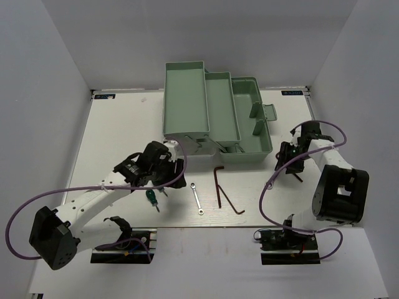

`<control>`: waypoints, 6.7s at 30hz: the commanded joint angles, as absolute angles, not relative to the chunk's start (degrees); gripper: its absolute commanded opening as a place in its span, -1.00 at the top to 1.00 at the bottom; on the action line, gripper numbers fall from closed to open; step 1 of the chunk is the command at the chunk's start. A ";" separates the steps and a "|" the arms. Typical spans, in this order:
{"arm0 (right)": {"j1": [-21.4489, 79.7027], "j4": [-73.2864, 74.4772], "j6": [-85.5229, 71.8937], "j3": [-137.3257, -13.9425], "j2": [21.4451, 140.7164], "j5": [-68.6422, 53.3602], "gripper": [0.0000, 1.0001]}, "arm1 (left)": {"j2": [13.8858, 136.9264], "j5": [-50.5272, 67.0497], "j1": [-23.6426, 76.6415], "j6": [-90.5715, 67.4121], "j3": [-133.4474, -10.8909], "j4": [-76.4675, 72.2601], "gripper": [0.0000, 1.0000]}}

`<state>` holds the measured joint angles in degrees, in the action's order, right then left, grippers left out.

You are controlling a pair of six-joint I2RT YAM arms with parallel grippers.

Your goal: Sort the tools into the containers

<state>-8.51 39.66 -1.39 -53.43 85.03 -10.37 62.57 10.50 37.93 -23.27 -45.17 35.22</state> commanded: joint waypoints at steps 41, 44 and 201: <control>-5.71 42.10 -0.26 -66.86 76.02 -13.87 1.00 | 93.95 -17.92 64.68 -53.16 -53.44 27.06 -0.39; -4.84 43.84 1.32 -74.04 81.19 -23.78 1.00 | 93.96 -18.45 65.21 -54.48 -52.82 27.07 -0.41; -12.92 29.78 60.38 -51.07 98.09 -16.00 0.88 | 54.57 -9.40 62.23 -42.36 -30.59 19.69 -0.27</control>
